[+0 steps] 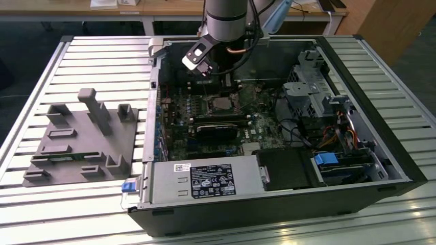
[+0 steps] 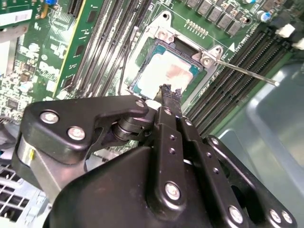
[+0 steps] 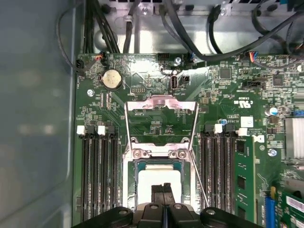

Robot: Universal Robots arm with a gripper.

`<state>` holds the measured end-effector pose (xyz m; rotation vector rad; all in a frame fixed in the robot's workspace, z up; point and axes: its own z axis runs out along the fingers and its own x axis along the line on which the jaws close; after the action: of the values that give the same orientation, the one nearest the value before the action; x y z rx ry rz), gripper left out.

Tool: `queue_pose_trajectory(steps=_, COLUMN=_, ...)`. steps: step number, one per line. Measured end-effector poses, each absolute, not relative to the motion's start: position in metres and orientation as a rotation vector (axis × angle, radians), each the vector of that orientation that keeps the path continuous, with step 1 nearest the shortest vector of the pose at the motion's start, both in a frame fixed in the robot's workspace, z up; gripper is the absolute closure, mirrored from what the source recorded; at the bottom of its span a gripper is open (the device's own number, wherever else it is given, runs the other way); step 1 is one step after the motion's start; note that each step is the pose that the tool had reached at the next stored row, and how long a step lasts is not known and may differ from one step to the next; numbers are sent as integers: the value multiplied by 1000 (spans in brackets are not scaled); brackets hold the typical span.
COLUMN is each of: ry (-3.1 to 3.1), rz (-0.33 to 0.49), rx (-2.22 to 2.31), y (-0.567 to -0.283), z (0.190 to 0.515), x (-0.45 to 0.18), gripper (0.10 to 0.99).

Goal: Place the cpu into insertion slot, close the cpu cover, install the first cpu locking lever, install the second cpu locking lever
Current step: 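Close the cpu cover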

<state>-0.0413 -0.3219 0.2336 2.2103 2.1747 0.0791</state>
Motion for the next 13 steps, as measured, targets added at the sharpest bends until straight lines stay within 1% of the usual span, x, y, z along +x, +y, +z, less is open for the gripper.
queue_pose_trajectory(steps=6, ry=2174, rz=79, rx=2212, y=-322, z=247, x=-41, gripper=980)
queue_pose_trajectory(steps=13, ry=2172, rz=79, rx=2213, y=-326, z=247, x=-41, gripper=980)
